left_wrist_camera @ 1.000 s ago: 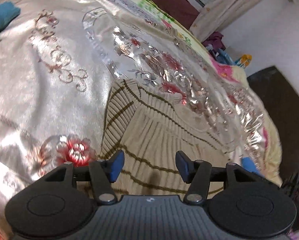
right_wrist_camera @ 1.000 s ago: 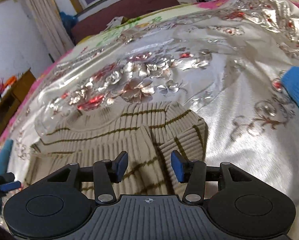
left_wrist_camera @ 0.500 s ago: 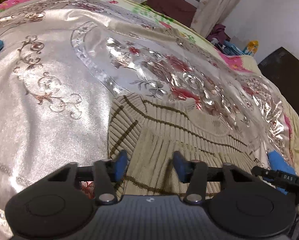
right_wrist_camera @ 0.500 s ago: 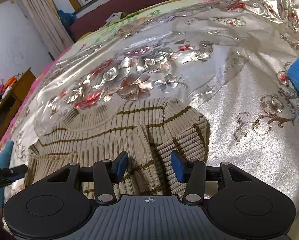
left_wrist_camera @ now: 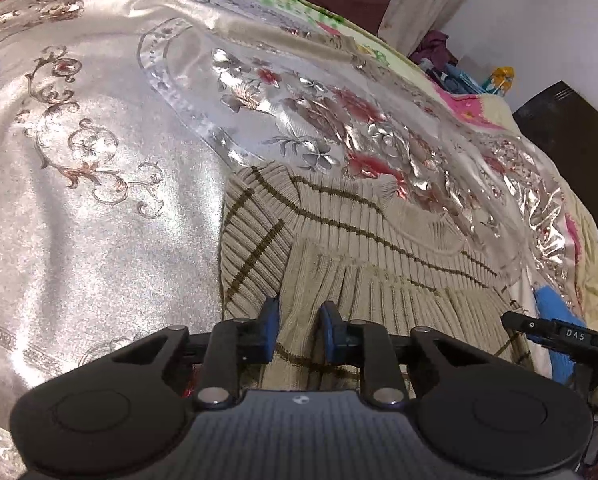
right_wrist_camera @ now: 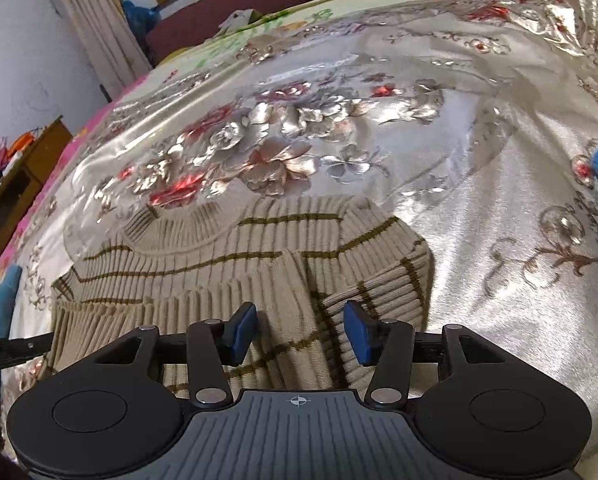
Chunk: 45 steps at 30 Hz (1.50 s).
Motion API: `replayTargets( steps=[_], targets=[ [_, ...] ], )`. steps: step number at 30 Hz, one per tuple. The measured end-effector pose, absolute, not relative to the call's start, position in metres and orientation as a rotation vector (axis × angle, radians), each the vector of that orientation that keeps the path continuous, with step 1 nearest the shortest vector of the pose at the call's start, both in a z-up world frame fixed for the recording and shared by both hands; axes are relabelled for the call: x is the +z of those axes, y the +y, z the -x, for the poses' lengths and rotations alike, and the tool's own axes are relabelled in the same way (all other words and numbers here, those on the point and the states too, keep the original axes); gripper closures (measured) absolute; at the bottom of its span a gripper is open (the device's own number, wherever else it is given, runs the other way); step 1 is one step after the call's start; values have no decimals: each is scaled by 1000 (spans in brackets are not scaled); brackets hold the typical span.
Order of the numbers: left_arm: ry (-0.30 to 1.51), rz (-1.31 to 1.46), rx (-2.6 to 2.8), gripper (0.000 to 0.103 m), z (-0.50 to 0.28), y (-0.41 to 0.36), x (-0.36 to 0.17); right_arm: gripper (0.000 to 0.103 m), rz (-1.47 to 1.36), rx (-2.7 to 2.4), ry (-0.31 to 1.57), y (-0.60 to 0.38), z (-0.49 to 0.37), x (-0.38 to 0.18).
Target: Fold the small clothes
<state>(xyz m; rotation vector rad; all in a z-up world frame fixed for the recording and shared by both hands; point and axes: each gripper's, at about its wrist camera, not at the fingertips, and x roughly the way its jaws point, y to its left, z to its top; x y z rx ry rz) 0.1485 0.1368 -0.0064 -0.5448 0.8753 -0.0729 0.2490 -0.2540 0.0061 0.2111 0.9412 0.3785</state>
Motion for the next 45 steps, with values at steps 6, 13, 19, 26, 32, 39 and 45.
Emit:
replayTargets(
  steps=[6,13,19,26,32,39,45],
  targets=[
    [873,509,-76,79,-149,133,-2,59,-126,400,962,-239,-252,5],
    [864,542,-91,89,-146,138,3,85,-194,390,993,-245,-258,5],
    [849,557,-77,90,-146,143,4,92,-259,388,963,-254,-252,12],
    [745,630,-91,91,-145,159,31,98,-348,387,798,-274,-242,57],
    [757,606,-42,91,-168,163,20,99,-392,268,813,-290,-254,37],
    [807,575,-22,91,-173,151,-3,90,-420,242,882,-291,-249,9],
    [808,599,-16,91,-171,155,-1,77,-412,258,915,-287,-261,-1]
  ],
)
